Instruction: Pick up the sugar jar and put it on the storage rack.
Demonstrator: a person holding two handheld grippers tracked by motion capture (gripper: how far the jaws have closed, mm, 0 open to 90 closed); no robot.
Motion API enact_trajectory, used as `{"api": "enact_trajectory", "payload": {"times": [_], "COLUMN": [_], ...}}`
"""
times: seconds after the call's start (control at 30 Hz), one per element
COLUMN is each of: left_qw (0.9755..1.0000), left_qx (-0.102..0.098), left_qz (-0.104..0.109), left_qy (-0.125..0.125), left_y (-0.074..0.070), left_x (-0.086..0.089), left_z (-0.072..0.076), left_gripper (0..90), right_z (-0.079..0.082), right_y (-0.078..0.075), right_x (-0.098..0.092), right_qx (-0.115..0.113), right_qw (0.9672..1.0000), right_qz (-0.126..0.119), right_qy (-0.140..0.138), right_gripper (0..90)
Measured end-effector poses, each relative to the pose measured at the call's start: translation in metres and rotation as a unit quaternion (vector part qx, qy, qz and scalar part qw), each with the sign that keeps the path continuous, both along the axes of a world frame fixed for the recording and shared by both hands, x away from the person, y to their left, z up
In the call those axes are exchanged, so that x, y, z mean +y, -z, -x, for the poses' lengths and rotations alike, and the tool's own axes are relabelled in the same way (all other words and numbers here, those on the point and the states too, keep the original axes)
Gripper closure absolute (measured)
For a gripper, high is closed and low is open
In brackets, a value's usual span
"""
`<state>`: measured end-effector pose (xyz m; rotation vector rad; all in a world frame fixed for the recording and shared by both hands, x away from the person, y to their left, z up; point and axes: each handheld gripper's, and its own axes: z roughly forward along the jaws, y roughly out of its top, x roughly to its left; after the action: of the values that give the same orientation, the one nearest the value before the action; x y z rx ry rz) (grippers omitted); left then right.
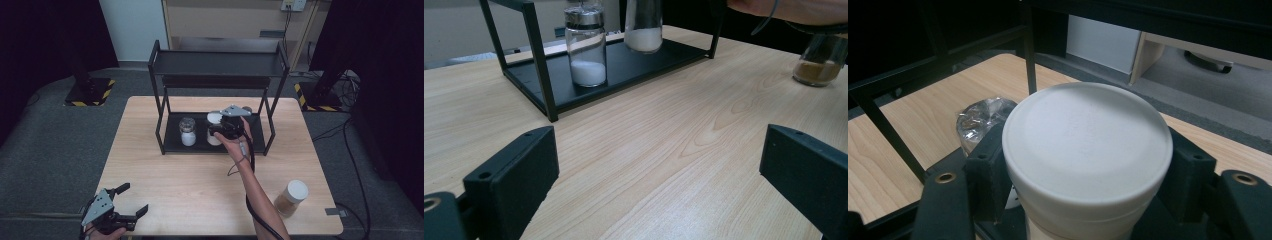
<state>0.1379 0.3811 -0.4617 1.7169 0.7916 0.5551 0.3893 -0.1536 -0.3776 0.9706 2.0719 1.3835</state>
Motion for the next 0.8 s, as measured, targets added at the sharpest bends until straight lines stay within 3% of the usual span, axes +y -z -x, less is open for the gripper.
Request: {"api": "enact_trajectory", "payload": {"times": [0.57, 0.8], "left_qw": [1.0000, 1.0000], "left_qx": [0.000, 0.000], "left_qz": [0.001, 0.001], "left_qy": [0.000, -0.001], "left_y": [0.000, 0.000], "left_x": [0.000, 0.001], "left_z": [0.000, 0.000], "left_gripper": [1.3, 1.4], "right_z": [-0.016, -0.019], "right_y": [0.014, 0.018], "right_x": [0.014, 0.016], "right_qx": [0.011, 0.016], "right_qw": [0.9998, 0.9998], "right_qz": [0.015, 0.010], "right_qy": [0.000, 0.001], "right_gripper": [33.9, 33.9]}}
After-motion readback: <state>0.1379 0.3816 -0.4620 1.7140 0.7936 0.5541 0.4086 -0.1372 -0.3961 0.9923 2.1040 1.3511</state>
